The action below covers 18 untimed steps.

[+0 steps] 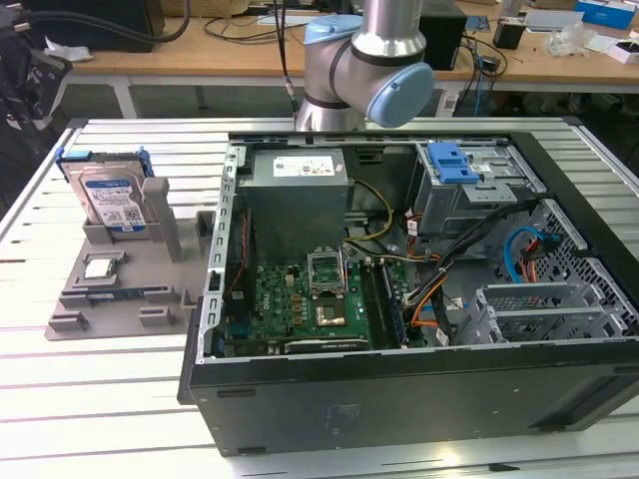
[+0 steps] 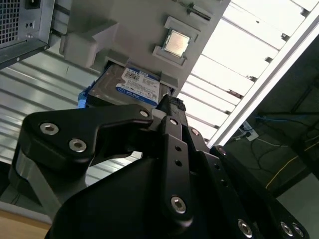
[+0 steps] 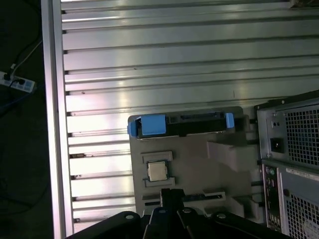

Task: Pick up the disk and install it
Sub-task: 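Reach for the disk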

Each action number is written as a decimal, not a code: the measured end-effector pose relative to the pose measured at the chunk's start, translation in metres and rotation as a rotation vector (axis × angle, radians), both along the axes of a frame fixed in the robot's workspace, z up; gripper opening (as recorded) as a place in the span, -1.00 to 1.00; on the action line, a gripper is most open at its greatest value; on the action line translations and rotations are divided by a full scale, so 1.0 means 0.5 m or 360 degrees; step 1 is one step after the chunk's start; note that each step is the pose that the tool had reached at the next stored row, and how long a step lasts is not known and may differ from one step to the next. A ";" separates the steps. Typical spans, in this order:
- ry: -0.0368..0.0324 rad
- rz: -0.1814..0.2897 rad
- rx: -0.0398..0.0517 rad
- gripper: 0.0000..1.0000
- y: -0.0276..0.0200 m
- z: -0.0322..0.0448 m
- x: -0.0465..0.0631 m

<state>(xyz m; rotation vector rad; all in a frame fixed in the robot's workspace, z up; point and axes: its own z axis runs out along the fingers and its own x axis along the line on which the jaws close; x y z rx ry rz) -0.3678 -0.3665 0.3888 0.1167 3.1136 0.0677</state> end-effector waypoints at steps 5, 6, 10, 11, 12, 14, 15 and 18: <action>0.0000 0.0000 -0.0001 -0.80 0.0343 -0.004 0.000; 0.0000 0.0000 -0.0001 -0.80 0.0354 -0.004 0.000; 0.0000 0.0000 -0.0001 -0.80 0.0358 -0.004 0.000; 0.0000 0.0000 -0.0001 -0.80 0.0359 -0.004 0.000; 0.0000 0.0000 -0.0001 -0.80 0.0360 -0.004 0.000; 0.0000 0.0000 -0.0001 -0.80 0.0362 -0.004 0.000; 0.0000 0.0000 -0.0001 -0.80 0.0363 -0.004 0.000; 0.0000 0.0000 -0.0001 -0.80 0.0365 -0.004 0.000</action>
